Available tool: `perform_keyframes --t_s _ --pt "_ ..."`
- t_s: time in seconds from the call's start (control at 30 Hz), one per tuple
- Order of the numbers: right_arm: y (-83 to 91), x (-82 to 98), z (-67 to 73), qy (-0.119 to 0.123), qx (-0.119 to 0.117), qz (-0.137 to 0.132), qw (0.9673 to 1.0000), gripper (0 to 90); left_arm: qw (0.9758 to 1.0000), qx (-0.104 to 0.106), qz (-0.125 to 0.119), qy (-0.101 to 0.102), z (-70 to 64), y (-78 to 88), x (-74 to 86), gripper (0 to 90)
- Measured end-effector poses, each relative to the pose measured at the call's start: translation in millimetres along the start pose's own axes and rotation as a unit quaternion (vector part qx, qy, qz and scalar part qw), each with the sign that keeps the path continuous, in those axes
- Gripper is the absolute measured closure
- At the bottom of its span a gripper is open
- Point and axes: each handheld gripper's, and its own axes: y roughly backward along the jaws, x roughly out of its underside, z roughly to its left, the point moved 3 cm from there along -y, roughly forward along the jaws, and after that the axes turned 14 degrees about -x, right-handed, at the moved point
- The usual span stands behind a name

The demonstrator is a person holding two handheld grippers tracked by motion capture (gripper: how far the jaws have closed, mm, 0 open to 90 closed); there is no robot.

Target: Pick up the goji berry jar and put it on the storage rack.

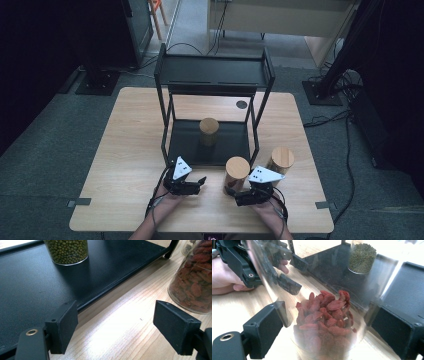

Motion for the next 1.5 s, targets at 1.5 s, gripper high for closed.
perform_keyframes --t_s 1.5 --pt "9.5 -36.7 4.9 0.016 0.004 0.006 0.9998 15.7 1.0 0.001 0.004 -0.008 -1.5 -0.4 0.0 20.2"
